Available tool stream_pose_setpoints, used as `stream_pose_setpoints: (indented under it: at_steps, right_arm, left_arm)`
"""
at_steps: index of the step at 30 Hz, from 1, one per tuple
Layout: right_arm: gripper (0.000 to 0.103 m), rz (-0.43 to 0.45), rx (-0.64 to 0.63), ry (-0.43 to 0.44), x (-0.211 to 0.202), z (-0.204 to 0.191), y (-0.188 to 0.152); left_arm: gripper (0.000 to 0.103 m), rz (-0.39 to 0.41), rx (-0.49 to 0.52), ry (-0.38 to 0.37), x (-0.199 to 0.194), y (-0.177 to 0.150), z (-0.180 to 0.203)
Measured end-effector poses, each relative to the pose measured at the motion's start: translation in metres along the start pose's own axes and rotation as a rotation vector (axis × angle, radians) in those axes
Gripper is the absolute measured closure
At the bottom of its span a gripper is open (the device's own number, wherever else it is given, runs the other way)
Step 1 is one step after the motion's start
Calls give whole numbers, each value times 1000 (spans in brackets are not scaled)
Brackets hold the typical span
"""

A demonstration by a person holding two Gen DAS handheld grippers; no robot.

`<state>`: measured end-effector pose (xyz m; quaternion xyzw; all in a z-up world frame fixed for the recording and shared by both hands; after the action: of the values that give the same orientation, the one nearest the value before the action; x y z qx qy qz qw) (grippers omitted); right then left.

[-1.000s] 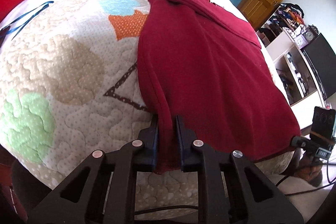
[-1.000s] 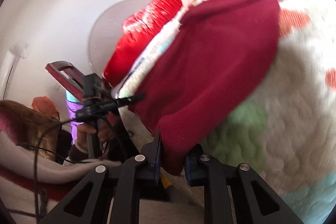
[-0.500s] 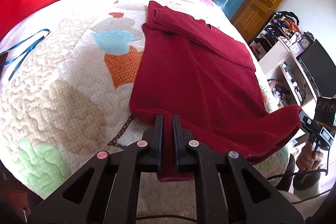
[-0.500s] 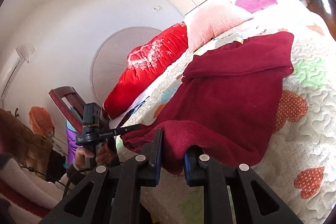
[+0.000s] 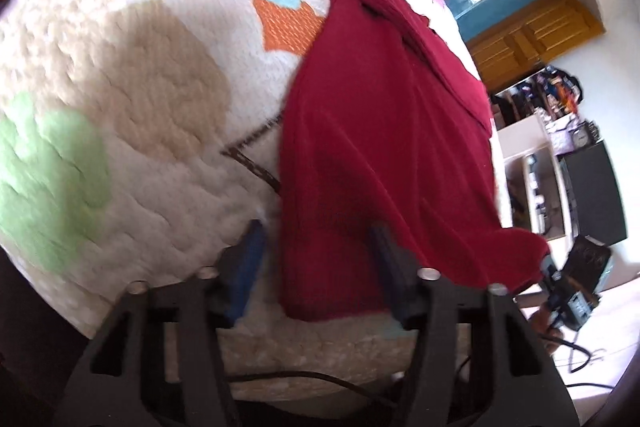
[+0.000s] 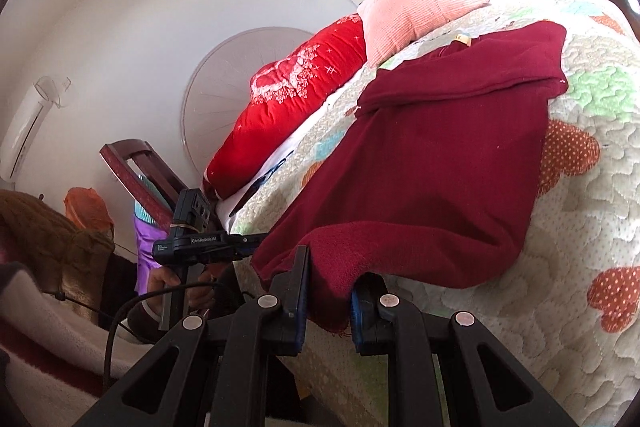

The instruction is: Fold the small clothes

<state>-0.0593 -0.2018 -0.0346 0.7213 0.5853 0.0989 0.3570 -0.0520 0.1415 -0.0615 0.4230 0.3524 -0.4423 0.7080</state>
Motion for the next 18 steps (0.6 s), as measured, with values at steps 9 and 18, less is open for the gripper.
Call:
stream_pose_setpoints:
  at_steps: [9, 18]
  right_arm:
    - [87, 47, 23, 23, -10, 4, 5]
    - [87, 131, -27, -7, -16, 10, 67]
  left_arm:
    - [96, 29, 142, 54, -5, -6, 18]
    - [97, 172, 158, -44, -40, 57, 41]
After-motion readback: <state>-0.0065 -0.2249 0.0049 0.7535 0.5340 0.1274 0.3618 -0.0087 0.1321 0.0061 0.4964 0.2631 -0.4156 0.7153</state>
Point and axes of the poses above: each gripper's, at about its wrist camera, not at the fingertips, and x roughly the way its jaws point, z to its right, y to its top, the point moved 4 cm from there along x, roughly the way its jaws point, and after that the axes turned 12 degrees about y, right-handed, at the moved point
